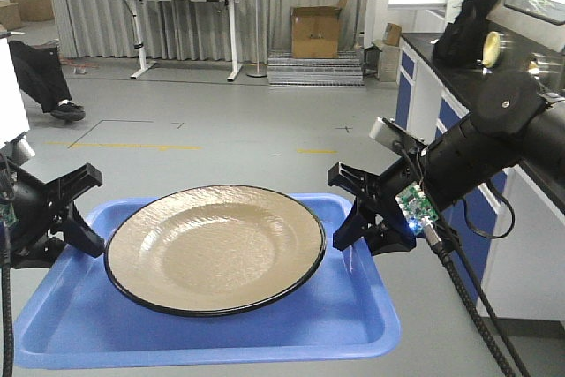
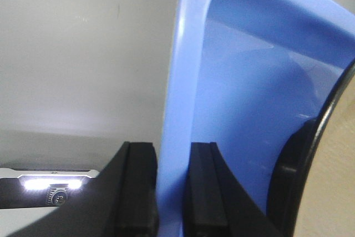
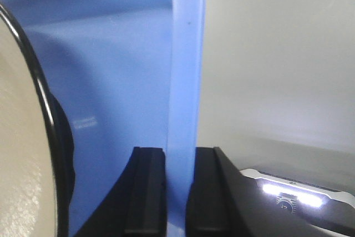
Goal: Place disk in tray to left cabinet
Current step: 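Hold the tray while the base turns away from the bench, then carry the tray with both grippers while driving across the room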
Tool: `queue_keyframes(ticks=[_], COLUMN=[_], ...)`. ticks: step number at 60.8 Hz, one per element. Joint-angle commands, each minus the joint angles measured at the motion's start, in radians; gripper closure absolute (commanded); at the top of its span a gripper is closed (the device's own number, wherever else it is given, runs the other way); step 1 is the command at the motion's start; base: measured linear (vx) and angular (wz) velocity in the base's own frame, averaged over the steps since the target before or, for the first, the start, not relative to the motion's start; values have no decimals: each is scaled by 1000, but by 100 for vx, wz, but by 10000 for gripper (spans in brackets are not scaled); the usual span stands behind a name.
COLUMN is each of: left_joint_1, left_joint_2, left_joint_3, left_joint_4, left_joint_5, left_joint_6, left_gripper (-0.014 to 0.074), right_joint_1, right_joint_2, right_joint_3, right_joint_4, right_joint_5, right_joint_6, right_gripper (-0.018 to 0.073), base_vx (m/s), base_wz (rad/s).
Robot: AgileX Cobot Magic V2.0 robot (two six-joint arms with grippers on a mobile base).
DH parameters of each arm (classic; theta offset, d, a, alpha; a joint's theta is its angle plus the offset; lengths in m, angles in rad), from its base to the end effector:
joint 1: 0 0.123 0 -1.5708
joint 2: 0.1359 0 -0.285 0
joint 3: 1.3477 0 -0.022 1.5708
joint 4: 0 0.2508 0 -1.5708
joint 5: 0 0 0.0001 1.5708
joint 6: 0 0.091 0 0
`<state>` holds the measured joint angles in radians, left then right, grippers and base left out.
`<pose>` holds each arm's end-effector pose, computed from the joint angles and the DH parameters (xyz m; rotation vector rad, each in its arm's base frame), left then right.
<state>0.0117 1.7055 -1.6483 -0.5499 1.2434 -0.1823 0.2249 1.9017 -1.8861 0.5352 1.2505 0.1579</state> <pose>0.3581 -0.0409 0.3546 -0.3791 2.7007 -0.8116 0.3905 0.1345 0.3453 0.0032 2.7432 0.8501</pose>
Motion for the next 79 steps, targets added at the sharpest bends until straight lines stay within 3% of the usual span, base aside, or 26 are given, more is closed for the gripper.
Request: queue_keyframes(ticks=[1, 79], left_joint_1=[-18, -18], left_joint_2=[-50, -50], left_joint_3=[-37, -37], left_joint_4=[-160, -160], left_joint_5=[-22, -17], left_joint_6=[-10, -10], left_gripper=[597, 597], right_joint_1=[22, 22], right_joint_2=[-59, -59], right_joint_3=[-37, -37], right_joint_4=[149, 151], right_joint_5=[21, 22], right_joint_6=[-14, -14], right_gripper=[564, 564], base_vx=[41, 54], base_wz=[9, 3])
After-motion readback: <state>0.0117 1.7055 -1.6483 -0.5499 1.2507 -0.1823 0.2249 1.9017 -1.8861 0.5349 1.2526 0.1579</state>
